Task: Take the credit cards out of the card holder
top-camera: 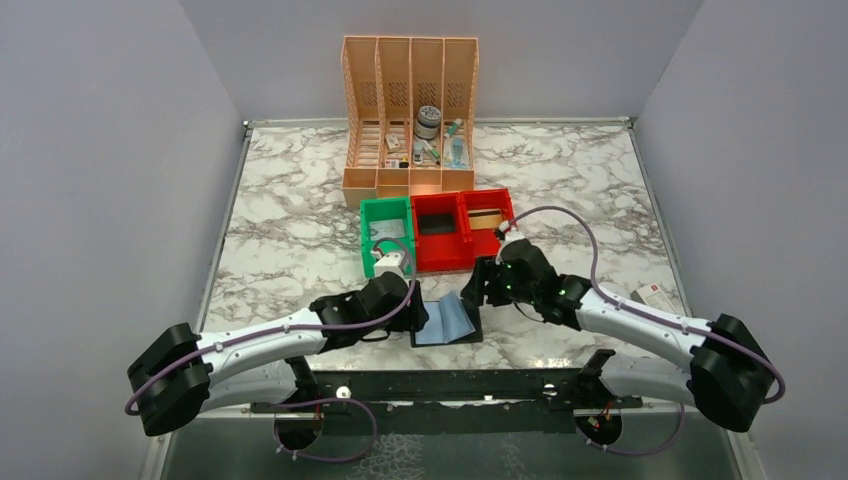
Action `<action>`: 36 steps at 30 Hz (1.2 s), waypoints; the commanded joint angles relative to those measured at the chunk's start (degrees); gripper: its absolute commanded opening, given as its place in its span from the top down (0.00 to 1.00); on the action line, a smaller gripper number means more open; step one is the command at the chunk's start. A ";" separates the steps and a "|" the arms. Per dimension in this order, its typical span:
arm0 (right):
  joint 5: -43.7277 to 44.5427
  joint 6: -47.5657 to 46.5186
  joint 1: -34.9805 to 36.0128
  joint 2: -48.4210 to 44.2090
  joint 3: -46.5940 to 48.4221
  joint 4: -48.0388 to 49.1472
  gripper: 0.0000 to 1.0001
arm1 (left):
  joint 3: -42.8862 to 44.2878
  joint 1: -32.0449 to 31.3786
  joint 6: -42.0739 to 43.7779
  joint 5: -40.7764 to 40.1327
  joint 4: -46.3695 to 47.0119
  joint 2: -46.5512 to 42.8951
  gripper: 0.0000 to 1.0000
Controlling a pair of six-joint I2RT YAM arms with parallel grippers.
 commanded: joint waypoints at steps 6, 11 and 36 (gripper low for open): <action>-18.68 -3.85 0.17 -4.16 -1.25 12.83 0.55 | 4.08 -0.19 2.78 -5.54 -5.06 -4.89 0.33; -25.27 -4.95 2.78 6.73 2.87 14.47 0.60 | 4.23 -0.19 2.31 -5.43 -4.97 -5.12 0.33; 26.19 -17.63 -9.08 -10.15 13.66 6.31 0.17 | 16.76 15.25 17.92 -9.12 -17.08 -7.44 0.01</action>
